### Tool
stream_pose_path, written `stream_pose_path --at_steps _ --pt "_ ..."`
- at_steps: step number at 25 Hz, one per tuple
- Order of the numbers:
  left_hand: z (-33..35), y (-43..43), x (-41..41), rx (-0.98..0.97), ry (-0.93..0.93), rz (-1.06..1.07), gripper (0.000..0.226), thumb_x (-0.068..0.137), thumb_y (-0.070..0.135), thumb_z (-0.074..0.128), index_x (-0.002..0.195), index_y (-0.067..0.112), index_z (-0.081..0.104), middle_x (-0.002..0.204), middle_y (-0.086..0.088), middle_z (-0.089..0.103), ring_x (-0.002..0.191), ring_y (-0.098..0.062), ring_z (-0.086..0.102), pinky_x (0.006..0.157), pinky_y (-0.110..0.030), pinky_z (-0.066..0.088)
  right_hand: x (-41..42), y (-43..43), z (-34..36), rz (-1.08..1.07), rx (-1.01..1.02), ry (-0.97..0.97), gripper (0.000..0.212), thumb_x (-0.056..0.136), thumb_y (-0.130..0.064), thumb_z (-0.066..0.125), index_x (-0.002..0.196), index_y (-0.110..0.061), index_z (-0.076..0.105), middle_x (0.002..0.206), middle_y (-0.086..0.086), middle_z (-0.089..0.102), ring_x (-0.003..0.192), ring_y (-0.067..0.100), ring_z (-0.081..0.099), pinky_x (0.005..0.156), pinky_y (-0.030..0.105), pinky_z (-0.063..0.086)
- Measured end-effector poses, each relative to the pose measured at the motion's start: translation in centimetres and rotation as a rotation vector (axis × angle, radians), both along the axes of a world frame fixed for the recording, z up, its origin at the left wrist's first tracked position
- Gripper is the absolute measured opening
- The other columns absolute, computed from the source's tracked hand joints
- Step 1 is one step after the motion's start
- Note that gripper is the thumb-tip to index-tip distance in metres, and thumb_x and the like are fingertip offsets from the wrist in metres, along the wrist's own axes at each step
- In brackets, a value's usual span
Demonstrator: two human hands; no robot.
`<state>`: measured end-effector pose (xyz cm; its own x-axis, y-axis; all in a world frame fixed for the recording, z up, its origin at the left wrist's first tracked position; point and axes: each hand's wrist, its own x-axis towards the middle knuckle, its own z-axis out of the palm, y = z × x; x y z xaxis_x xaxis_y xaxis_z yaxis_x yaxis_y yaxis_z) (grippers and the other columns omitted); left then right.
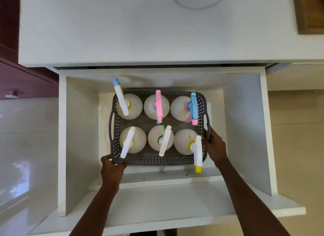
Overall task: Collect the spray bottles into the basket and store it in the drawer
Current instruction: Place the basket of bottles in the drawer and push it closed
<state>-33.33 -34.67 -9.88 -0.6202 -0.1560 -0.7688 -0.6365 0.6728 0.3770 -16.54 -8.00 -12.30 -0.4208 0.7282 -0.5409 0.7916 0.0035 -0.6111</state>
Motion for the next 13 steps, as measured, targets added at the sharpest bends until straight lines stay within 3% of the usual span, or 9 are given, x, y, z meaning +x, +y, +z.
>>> stream_pose_path --at_steps 2,4,6,8,11,13 --pt "1.6 -0.4 -0.2 0.007 -0.125 -0.056 0.072 0.062 0.031 0.074 0.123 0.01 0.043 0.116 -0.015 0.064 0.107 -0.034 0.06 0.096 -0.039 0.046 0.8 0.2 1.5 0.149 0.025 -0.142 0.047 0.09 -0.025 0.057 0.135 -0.016 0.048 0.106 0.002 0.067 0.094 0.019 0.061 0.077 0.023 0.043" --pt "4.2 -0.9 0.5 -0.046 -0.168 -0.321 0.065 0.068 0.04 0.066 0.123 0.009 0.048 0.119 -0.013 0.062 0.11 -0.032 0.058 0.093 -0.033 0.043 1.9 -0.3 3.3 0.348 0.077 -0.35 0.049 0.091 -0.027 0.05 0.137 -0.01 0.045 0.124 0.016 0.061 0.112 0.03 0.058 0.09 0.03 0.042" --pt "6.8 -1.7 2.3 -0.1 -0.075 -0.631 0.044 0.08 0.043 0.058 0.117 0.018 0.053 0.116 -0.002 0.062 0.108 -0.026 0.06 0.086 -0.032 0.044 3.0 -2.2 6.1 0.465 0.058 -0.535 0.043 0.095 -0.023 0.044 0.136 -0.011 0.044 0.136 0.014 0.053 0.125 0.031 0.048 0.101 0.033 0.037" --pt "9.7 -1.7 4.2 -0.158 0.129 -0.819 0.027 0.087 0.04 0.052 0.111 0.028 0.052 0.106 0.012 0.06 0.1 -0.019 0.062 0.078 -0.032 0.044 3.8 -4.9 9.1 0.516 0.087 -0.598 0.037 0.097 -0.031 0.036 0.126 -0.018 0.054 0.124 0.009 0.062 0.116 0.029 0.055 0.093 0.034 0.043" --pt "11.8 -0.9 6.2 -0.158 0.35 -0.975 0.013 0.088 0.03 0.049 0.092 0.024 0.061 0.082 0.009 0.068 0.071 -0.019 0.065 0.062 -0.029 0.041 4.1 -8.1 12.5 0.57 0.318 -0.474 0.055 0.091 -0.046 0.016 0.091 -0.022 0.066 0.082 0.002 0.072 0.078 0.023 0.068 0.061 0.031 0.045" --pt "11.6 -0.9 6.6 -0.142 0.526 -1.054 0.021 0.082 0.028 0.044 0.079 0.021 0.064 0.068 0.005 0.067 0.063 -0.02 0.061 0.062 -0.028 0.039 3.9 -8.6 13.3 0.552 0.438 -0.175 0.051 0.092 -0.042 0.025 0.078 -0.02 0.068 0.064 -0.002 0.07 0.056 0.017 0.065 0.051 0.024 0.042"
